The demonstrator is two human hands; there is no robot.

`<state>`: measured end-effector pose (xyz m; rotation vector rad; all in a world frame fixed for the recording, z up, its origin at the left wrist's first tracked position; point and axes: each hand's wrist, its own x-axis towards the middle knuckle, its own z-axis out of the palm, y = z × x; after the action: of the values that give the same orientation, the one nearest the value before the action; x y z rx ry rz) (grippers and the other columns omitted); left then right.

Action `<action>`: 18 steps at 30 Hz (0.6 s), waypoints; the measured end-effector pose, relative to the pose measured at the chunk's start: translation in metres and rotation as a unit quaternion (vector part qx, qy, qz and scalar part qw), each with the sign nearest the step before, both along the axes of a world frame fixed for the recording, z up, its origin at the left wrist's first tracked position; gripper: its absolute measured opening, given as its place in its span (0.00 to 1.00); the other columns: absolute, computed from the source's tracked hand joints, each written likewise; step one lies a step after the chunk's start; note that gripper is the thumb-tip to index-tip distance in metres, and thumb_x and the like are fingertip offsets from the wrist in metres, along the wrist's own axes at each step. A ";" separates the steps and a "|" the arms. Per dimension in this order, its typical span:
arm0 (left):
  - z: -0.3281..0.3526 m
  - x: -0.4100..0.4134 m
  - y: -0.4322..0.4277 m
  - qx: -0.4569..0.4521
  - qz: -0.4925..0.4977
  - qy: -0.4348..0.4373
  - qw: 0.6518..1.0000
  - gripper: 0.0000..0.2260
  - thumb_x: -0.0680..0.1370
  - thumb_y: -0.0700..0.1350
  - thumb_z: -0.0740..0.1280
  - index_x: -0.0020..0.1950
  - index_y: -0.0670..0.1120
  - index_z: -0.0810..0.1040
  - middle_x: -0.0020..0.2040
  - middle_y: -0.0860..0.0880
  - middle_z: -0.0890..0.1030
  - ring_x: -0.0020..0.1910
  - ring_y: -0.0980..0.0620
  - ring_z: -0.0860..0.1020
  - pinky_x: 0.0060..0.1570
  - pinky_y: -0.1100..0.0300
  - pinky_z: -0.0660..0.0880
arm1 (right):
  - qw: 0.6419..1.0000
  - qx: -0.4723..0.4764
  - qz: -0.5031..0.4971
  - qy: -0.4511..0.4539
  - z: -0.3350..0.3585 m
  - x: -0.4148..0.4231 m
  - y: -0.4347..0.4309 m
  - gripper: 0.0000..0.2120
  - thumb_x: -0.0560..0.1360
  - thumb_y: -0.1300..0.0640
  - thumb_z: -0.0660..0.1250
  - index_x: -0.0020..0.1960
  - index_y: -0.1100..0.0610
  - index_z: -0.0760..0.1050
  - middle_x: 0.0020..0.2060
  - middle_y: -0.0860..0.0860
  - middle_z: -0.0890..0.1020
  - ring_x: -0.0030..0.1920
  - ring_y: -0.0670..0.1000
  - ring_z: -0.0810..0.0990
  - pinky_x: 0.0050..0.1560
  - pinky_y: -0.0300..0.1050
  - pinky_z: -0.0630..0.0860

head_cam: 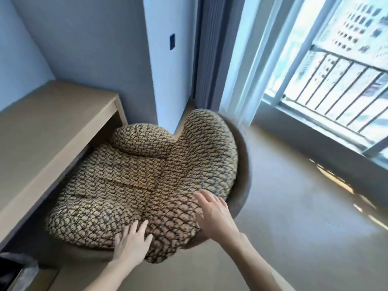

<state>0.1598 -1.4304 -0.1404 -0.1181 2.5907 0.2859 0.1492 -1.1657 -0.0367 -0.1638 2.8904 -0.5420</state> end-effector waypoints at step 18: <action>0.017 -0.173 0.266 0.095 0.036 0.022 0.995 0.34 0.81 0.70 0.49 0.84 0.60 0.46 0.85 0.45 0.56 0.83 0.41 0.56 0.79 0.35 0.52 | 0.997 0.028 0.053 -0.051 -0.017 -0.104 0.180 0.31 0.77 0.56 0.63 0.79 0.48 0.63 0.80 0.48 0.64 0.81 0.53 0.59 0.78 0.54 0.62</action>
<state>-0.0136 -1.1640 -0.1235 -0.1386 2.5914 0.5651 0.0456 -0.9859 -0.0540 -0.2711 2.7764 -0.4382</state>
